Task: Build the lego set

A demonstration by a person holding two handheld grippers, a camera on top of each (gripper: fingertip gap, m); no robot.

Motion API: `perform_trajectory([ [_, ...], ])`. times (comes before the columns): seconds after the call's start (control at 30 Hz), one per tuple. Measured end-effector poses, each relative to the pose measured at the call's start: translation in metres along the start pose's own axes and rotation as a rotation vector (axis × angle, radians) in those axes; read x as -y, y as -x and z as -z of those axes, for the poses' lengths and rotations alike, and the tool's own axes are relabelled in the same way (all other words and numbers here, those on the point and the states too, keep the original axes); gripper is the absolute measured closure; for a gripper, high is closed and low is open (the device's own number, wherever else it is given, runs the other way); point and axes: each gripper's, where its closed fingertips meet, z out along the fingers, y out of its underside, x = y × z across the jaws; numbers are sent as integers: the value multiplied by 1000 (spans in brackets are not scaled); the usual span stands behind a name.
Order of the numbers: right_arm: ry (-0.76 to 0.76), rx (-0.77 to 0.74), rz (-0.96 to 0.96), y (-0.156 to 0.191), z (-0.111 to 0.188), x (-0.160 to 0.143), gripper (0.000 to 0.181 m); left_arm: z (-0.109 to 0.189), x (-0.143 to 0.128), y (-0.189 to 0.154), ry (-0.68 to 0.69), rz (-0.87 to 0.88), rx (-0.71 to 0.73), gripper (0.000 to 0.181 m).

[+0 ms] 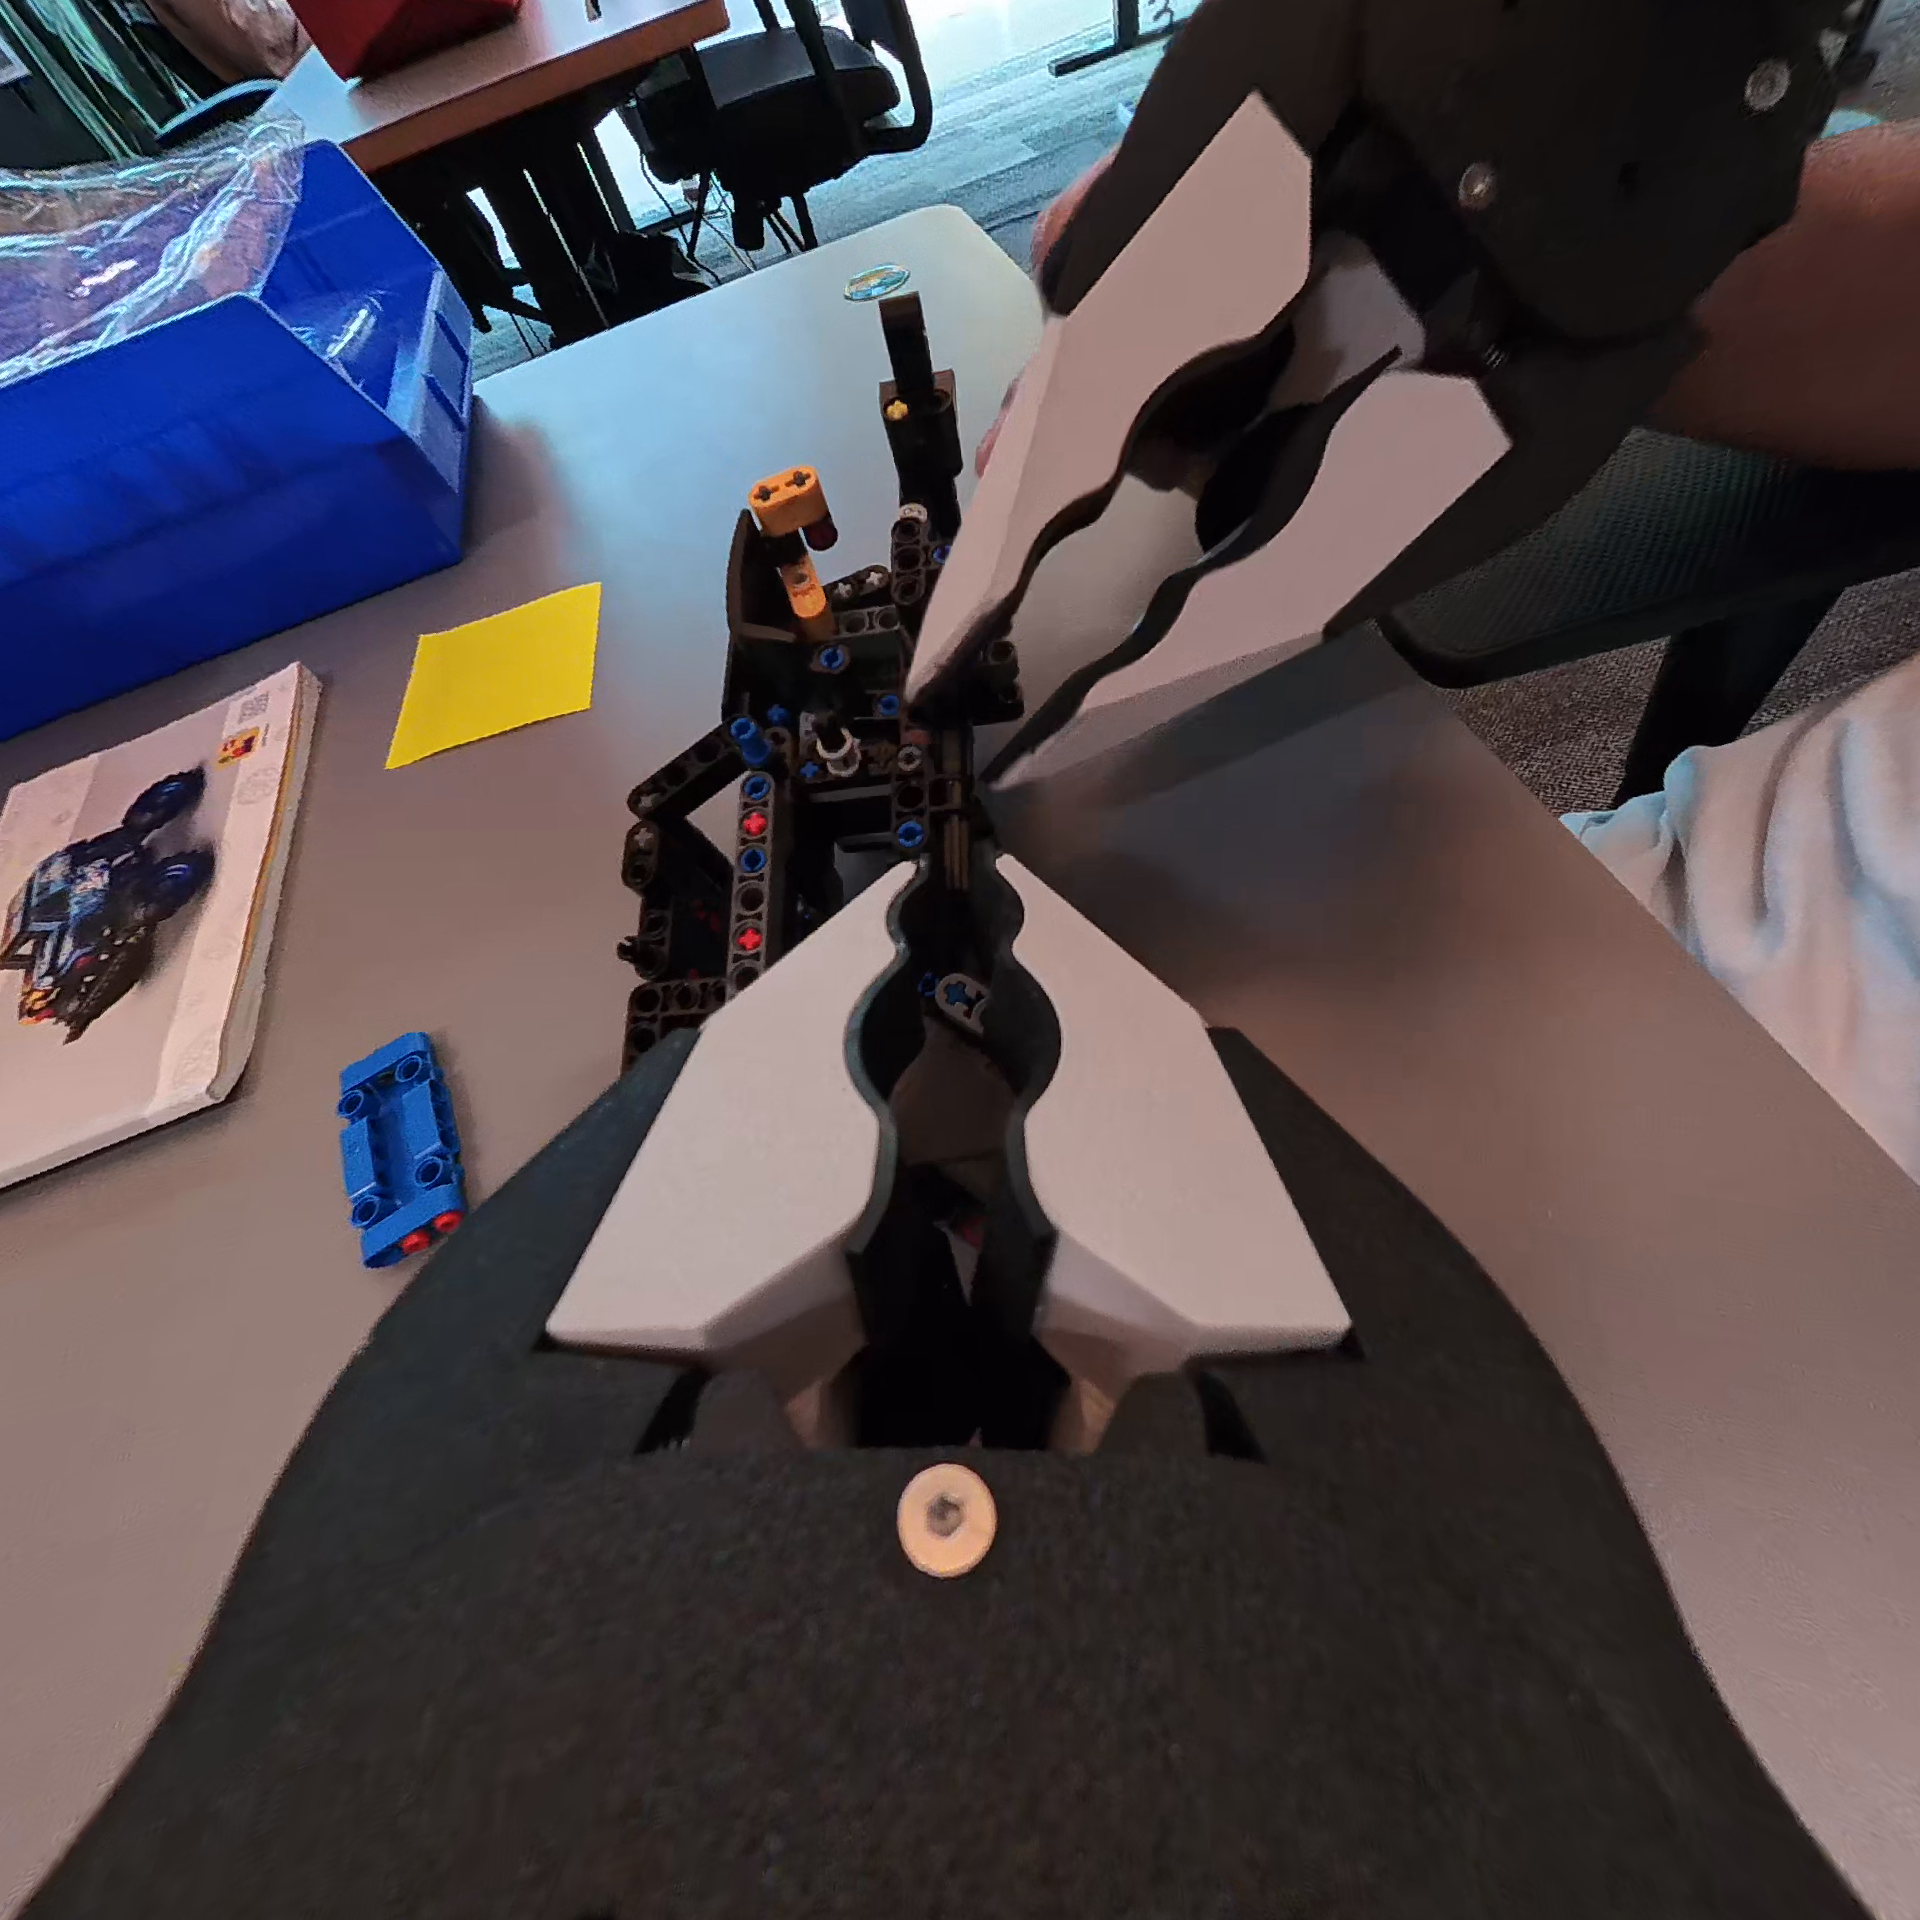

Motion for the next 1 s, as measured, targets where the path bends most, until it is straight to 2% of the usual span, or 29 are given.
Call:
perform_trajectory([
  [0.17, -9, 32, -107, -8, 12, -3, 164, 0, 0, 1, 1, -17, 18, 173],
  [0.27, 8, 9, -45, -10, 13, -4, 163, 1, 3, 3, -16, -11, 31, 155],
  [0.4, 35, 24, 33, -2, 7, -2, 161, -5, 5, 4, -10, 13, 4, 152],
  [0.57, 109, -72, 288, -1, -4, -8, 162, -16, 5, 5, 17, 21, -3, 166],
  [0.7, 124, -167, 451, -8, -5, -11, 169, -18, 7, 5, 11, 23, 2, 166],
  [0.83, 140, -245, 621, -11, -6, -13, 169, -21, 10, 7, 5, 99, -27, 166],
  [0.93, 129, -311, 724, -11, -7, -10, 172, -23, 11, 9, 0, 123, -33, 166],
  [1.0, 103, -322, 704, -11, -8, -10, 172, -22, 9, 11, 3, 95, -12, 166],
])
